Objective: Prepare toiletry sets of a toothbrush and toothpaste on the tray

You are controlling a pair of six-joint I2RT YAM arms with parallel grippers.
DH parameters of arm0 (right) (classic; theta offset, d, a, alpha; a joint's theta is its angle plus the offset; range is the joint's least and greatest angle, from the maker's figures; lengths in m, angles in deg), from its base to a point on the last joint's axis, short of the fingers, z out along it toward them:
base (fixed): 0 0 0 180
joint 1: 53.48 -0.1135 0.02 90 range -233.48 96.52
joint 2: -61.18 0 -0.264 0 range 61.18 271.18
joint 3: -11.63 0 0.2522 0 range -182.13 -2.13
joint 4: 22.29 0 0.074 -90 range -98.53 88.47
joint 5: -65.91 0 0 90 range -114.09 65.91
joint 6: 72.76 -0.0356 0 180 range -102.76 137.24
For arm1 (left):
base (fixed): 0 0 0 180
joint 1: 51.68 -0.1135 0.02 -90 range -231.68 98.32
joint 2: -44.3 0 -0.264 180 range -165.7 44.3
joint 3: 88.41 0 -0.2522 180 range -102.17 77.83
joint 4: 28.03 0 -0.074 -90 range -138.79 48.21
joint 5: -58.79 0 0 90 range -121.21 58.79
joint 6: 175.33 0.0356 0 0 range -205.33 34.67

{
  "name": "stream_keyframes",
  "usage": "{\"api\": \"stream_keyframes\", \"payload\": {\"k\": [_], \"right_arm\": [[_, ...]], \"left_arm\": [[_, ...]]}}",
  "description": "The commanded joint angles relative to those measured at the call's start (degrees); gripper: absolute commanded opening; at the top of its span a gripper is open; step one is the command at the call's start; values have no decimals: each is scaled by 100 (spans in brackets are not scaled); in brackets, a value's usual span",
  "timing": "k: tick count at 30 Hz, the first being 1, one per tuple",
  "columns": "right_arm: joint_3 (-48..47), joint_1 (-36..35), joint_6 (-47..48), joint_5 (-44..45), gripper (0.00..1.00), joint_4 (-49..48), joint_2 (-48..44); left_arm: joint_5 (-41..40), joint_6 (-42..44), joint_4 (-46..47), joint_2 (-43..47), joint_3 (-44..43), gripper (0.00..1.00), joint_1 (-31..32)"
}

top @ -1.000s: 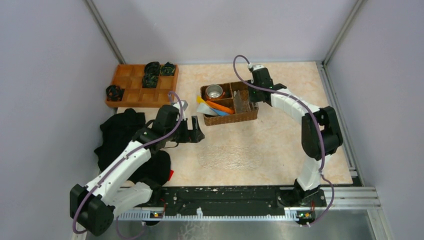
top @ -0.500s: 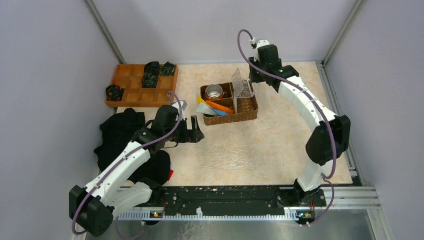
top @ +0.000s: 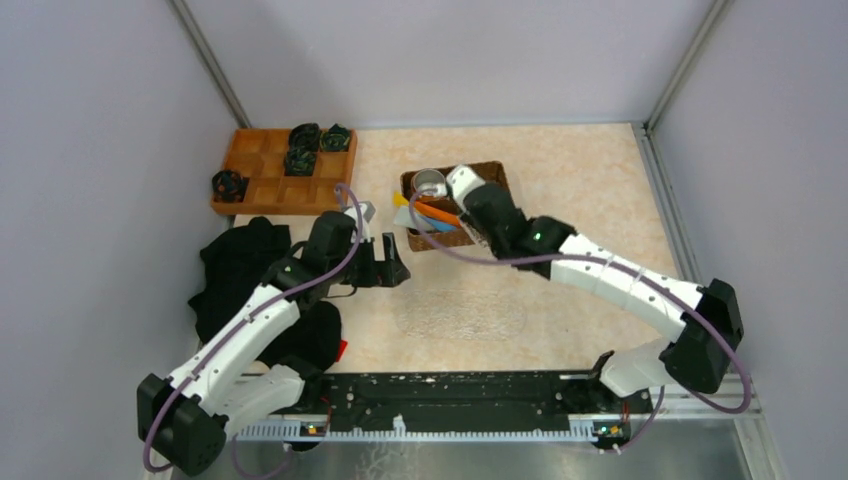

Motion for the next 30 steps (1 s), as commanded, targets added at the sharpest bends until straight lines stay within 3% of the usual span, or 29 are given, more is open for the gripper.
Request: {"api": "stream_keyframes", "payload": {"k": [1,5,8,13,18,24,27,30], "right_arm": [[897,-795,1080,2244,0,-1350,-698],[1926,-1541,1945,3198,0,-2747,-1128],[2684,-2130,2959,3778,0,-4356,-1304],[3460,-3132,4620,4277,0,-6808,-938],[3741,-3831,5227,4455,0,-7740,-208],[3805,-4340,4945,4756,0,-7395,442],[3806,-4552,5265,4952,0,-7616,929],[3948,-4722,6375,5137,0,-8871,1620]], "left_arm": [[4,-12,-205,167,26,99,-14],[-62,-55,-283,240,4,99,-11],[-232,-153,-431,208,-79,99,-24],[-511,-398,-1043,-47,-447,99,-126],[-389,-532,-1343,145,-736,99,-280],[-635,-562,-1720,598,-877,99,-347],[-668,-564,-1870,758,-888,99,-348],[-701,-542,-2009,938,-897,99,-347]]}}
